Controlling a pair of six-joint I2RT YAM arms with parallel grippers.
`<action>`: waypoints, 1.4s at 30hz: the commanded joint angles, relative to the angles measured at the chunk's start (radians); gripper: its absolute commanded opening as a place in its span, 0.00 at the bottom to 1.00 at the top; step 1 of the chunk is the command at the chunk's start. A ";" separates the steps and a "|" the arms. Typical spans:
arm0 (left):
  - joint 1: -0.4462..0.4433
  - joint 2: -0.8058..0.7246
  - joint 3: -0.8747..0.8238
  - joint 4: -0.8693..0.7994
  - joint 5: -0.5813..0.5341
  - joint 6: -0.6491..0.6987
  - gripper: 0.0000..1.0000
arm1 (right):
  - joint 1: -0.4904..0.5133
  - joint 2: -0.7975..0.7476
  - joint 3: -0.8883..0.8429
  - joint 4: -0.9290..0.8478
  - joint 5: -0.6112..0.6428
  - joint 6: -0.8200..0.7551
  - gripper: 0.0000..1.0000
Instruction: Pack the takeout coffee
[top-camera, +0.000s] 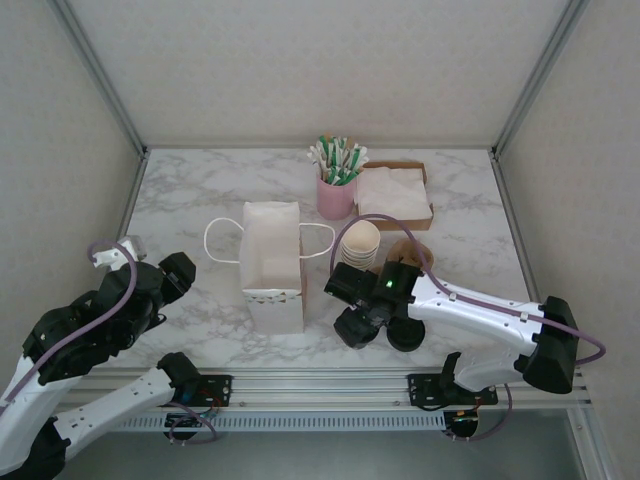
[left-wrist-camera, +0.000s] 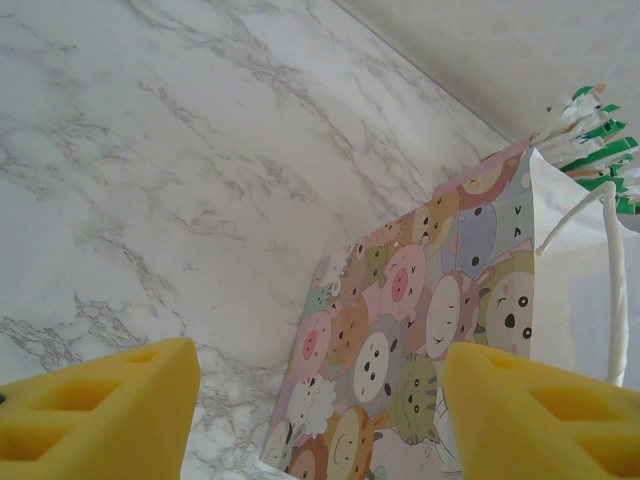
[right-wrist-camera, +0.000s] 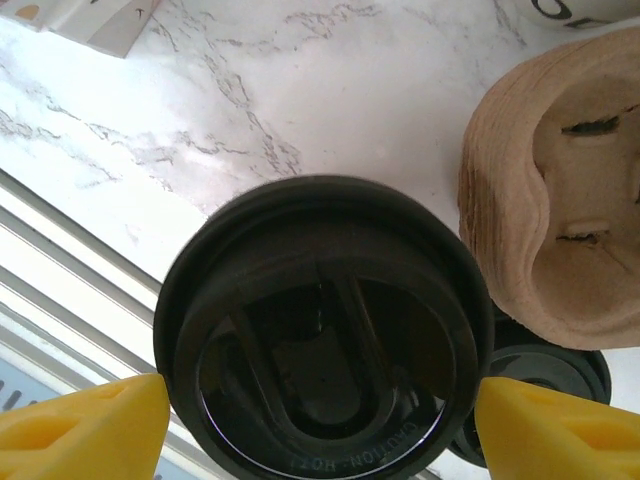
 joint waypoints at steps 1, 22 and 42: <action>-0.009 0.000 0.009 -0.017 0.005 -0.020 0.66 | 0.001 -0.022 -0.016 0.002 -0.021 0.022 0.83; -0.010 0.005 0.013 0.008 -0.023 -0.011 0.66 | 0.002 -0.157 0.036 -0.122 -0.017 0.887 0.81; -0.010 -0.012 -0.004 0.003 -0.040 -0.002 0.67 | 0.002 0.011 0.070 -0.035 0.051 0.871 0.84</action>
